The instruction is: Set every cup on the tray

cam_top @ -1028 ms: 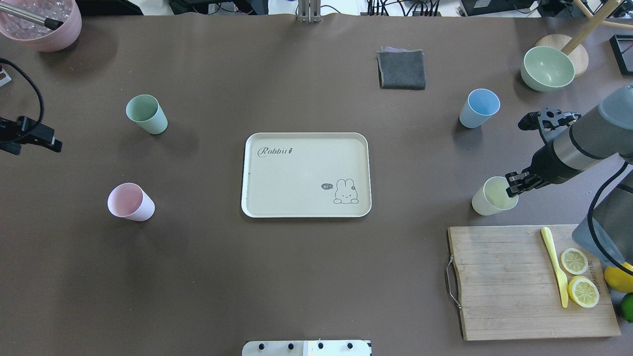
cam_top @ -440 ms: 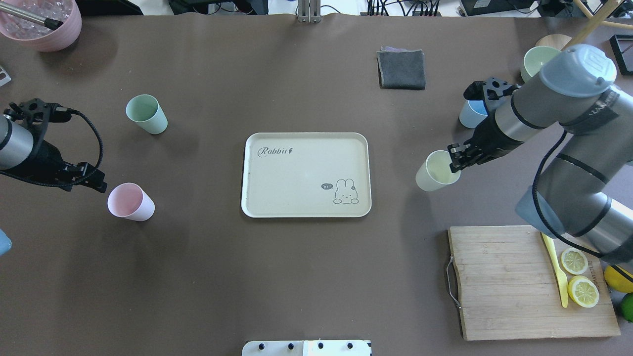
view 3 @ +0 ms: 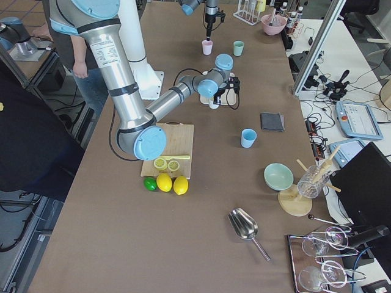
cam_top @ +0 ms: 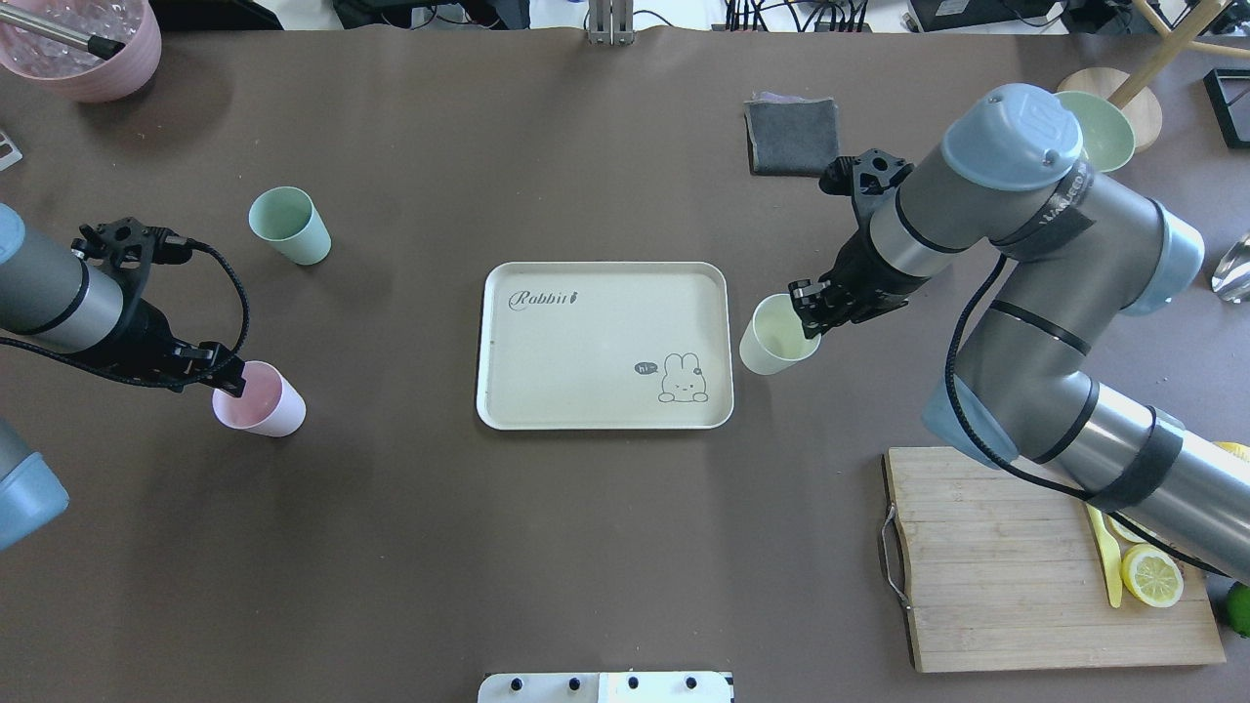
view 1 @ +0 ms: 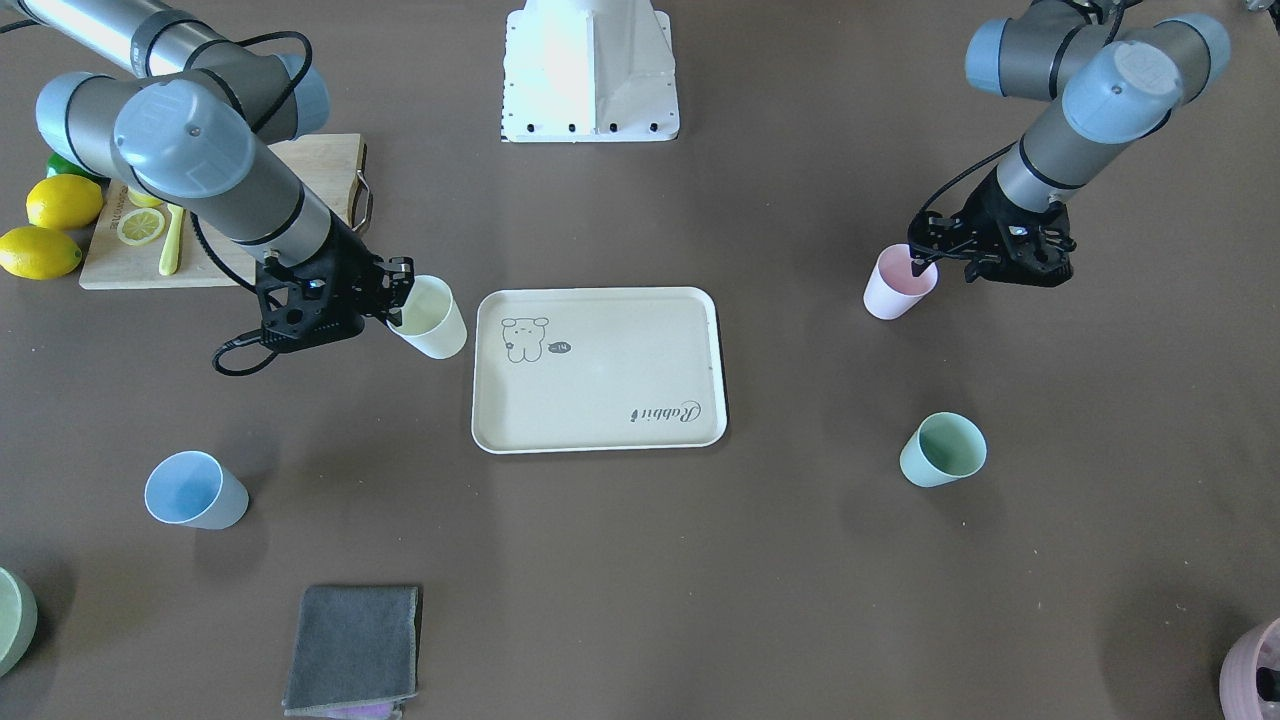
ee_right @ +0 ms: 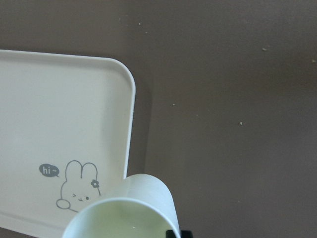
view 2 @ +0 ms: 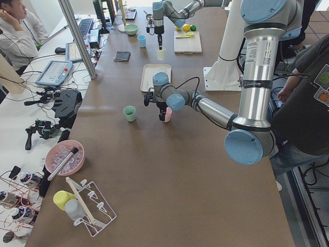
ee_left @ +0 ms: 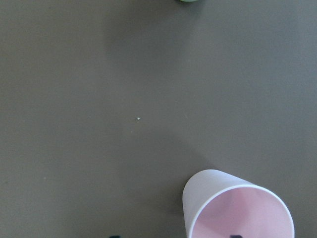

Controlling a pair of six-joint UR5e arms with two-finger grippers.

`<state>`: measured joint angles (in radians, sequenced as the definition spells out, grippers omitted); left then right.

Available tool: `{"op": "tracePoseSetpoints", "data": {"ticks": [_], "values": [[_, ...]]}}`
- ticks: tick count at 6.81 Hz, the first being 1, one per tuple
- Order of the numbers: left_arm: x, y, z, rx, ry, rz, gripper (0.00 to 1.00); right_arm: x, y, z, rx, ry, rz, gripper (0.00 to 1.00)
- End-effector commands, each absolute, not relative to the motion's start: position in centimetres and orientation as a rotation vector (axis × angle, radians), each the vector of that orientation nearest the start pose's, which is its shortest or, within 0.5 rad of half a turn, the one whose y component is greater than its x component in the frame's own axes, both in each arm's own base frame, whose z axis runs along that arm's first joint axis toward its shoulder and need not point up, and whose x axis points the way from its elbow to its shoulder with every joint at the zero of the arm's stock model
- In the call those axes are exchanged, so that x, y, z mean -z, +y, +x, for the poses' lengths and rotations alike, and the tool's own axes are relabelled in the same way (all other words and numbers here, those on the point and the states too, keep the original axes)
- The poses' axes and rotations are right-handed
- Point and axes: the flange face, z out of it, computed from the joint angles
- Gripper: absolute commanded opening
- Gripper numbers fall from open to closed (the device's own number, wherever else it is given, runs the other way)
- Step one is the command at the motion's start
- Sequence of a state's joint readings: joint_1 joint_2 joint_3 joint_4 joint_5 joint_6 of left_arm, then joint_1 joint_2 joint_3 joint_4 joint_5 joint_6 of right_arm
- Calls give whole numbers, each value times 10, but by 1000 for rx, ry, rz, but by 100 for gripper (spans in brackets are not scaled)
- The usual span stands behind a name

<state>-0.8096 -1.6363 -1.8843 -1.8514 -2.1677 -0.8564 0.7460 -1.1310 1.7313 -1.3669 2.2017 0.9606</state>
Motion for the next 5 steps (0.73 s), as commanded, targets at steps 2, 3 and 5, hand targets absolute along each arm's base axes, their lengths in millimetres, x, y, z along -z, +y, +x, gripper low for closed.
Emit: {"op": "tracePoseSetpoints", "data": {"ticks": [2, 3, 5], "values": [[-433, -437, 316, -116, 876, 28, 0, -296, -470, -453, 122, -979, -7, 0], [-403, -445, 325, -127, 917, 33, 0, -292, -465, -459, 129, -984, -10, 0], [-314, -479, 361, -50, 935, -6, 0, -283, -458, -471, 139, -983, 6, 0]]}}
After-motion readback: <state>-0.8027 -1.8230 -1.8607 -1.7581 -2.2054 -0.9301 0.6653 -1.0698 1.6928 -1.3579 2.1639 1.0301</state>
